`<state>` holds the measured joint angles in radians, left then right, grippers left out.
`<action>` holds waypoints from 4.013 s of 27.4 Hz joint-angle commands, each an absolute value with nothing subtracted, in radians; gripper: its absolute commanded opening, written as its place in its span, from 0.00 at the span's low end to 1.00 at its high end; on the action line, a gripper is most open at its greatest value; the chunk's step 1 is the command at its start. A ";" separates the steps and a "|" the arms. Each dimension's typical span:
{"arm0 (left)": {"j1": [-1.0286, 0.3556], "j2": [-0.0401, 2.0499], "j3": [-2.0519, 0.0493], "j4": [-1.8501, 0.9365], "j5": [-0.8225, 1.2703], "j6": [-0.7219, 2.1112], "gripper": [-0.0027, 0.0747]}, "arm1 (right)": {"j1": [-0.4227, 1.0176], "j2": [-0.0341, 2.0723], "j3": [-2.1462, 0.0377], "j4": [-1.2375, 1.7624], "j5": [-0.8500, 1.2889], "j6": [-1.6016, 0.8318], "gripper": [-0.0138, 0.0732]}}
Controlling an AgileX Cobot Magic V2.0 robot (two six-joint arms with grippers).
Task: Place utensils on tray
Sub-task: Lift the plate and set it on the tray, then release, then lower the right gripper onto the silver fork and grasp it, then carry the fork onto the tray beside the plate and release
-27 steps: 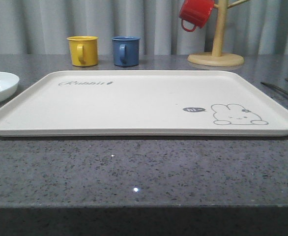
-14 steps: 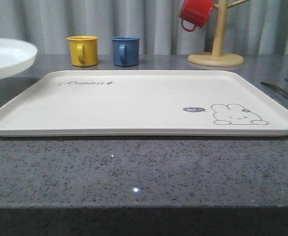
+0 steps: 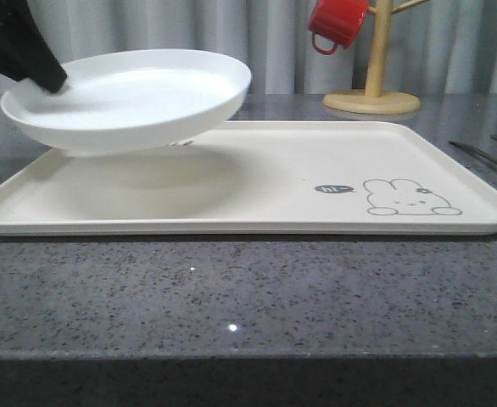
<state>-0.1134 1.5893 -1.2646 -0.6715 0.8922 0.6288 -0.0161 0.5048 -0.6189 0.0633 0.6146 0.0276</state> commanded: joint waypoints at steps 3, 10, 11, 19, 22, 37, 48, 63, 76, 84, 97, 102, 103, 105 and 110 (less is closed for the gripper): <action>-0.165 1.605 -1.297 -0.706 0.831 0.631 0.01 | -0.019 0.516 -0.652 0.053 0.533 0.017 0.68; -0.165 1.669 -1.297 -0.681 0.823 0.631 0.06 | -0.019 0.516 -0.652 0.053 0.533 0.017 0.68; -0.165 1.671 -1.299 -0.681 0.823 0.631 0.14 | -0.019 0.516 -0.652 0.053 0.533 0.017 0.68; -0.166 1.617 -1.323 -0.666 0.875 0.631 0.59 | -0.019 0.516 -0.652 0.053 0.533 0.017 0.68; -0.204 1.534 -1.323 -0.604 0.880 0.631 0.55 | -0.019 0.516 -0.652 0.053 0.533 0.017 0.68; -0.571 0.913 -1.006 0.055 0.938 0.085 0.51 | -0.019 0.517 -0.652 0.073 0.521 0.017 0.68; -0.572 0.772 -0.919 0.053 0.944 0.085 0.51 | 0.033 0.841 -0.884 0.097 0.876 -0.021 0.68; -0.572 0.774 -0.919 0.053 0.944 0.085 0.51 | 0.114 1.424 -1.256 0.068 1.045 -0.021 0.68; -0.572 0.774 -0.919 0.053 0.944 0.085 0.51 | 0.114 1.728 -1.472 -0.036 1.106 0.111 0.68; -0.572 0.774 -0.919 0.053 0.944 0.085 0.51 | 0.114 1.764 -1.492 -0.034 1.119 0.111 0.45; -0.572 0.774 -0.919 0.053 0.944 0.085 0.51 | 0.116 1.738 -1.510 -0.023 1.185 0.111 0.17; -0.572 0.774 -0.919 0.053 0.944 0.085 0.51 | 0.218 1.683 -1.603 -0.017 1.276 0.111 0.17; -0.572 0.774 -0.919 0.053 0.944 0.085 0.51 | 0.252 1.683 -1.625 -0.014 1.288 0.111 0.17; -0.572 0.774 -0.919 0.053 0.944 0.085 0.51 | 0.323 1.690 -1.665 0.007 1.299 0.120 0.17; -0.572 0.774 -0.919 0.053 0.944 0.085 0.51 | 0.466 1.761 -1.739 0.017 1.297 0.251 0.18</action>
<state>-0.5633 0.7782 -0.8929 0.0504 0.9967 0.0958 0.4225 1.7667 -1.6852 0.0220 1.2279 0.1852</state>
